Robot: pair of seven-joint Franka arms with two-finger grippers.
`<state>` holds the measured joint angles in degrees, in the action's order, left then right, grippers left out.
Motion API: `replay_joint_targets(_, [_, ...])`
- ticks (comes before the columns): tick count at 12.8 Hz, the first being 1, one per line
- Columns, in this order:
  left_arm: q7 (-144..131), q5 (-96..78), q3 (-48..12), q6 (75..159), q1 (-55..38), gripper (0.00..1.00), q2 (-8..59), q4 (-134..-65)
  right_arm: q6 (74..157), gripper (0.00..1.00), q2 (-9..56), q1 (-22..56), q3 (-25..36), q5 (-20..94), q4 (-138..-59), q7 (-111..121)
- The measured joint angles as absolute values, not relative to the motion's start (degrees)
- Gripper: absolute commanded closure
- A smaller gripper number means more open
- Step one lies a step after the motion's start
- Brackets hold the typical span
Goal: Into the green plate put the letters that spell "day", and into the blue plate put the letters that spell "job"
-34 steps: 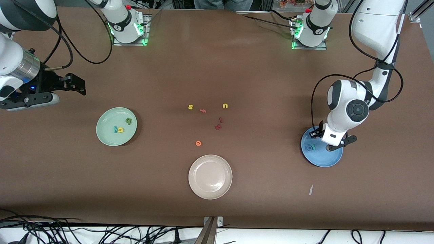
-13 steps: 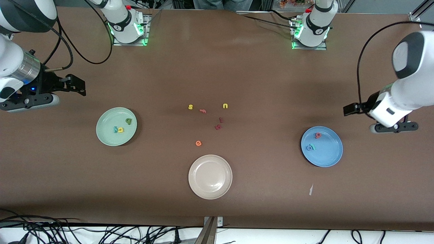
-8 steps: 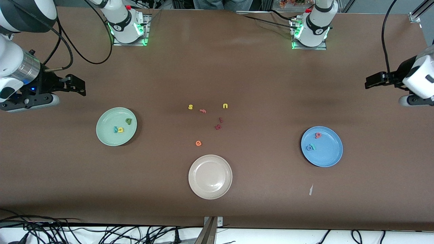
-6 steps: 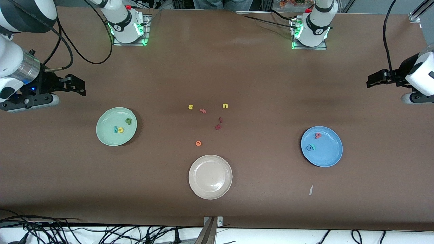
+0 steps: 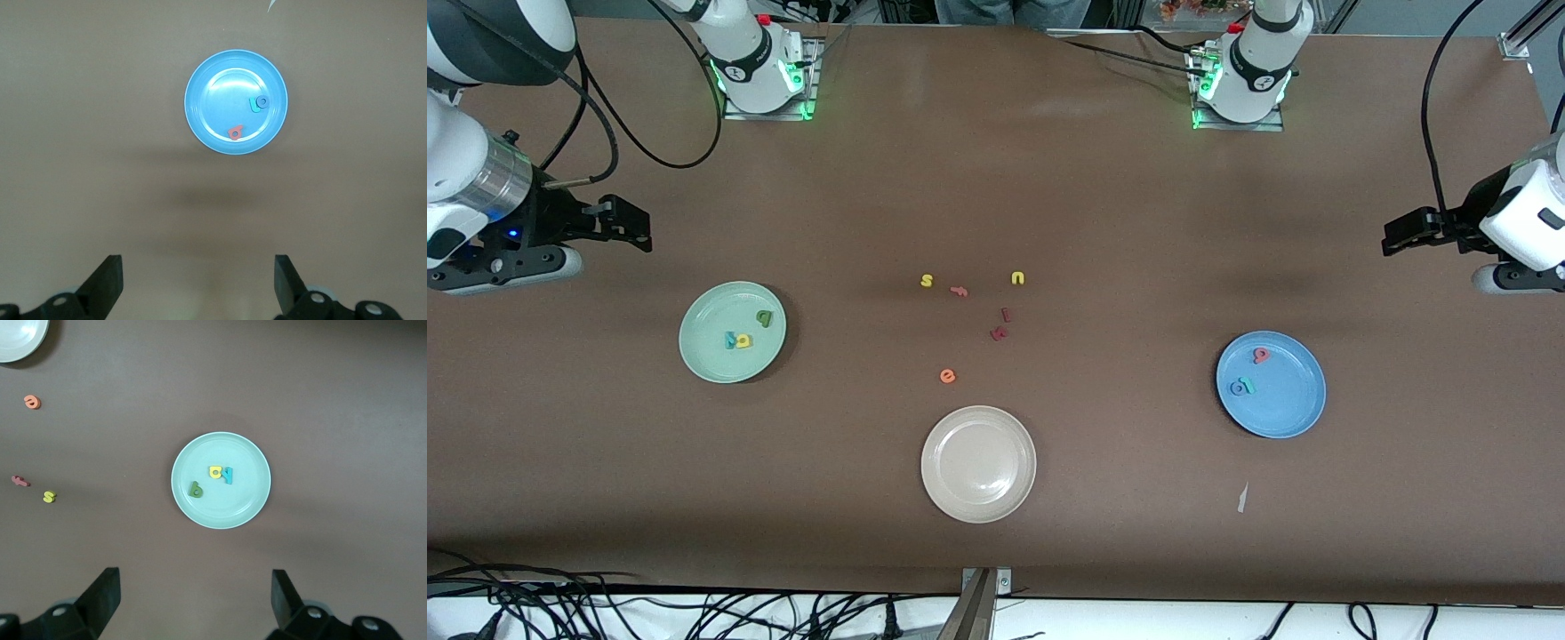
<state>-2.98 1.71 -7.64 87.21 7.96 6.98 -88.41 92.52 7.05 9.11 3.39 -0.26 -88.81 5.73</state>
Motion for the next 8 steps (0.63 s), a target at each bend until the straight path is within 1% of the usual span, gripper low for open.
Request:
replay_joint_targets(2, [-3.0,1.7,-9.3,87.8,9.8,0.0,7.1,-88.7,92.5,0.0,7.1,9.1,3.4,-0.3,-88.8,5.7])
replay_joint_targets(8, [-3.0,1.7,-9.8,88.4,9.9,0.0,7.1,-88.7,92.5,0.0,7.1,9.1,3.4,-0.3,-88.8,5.8])
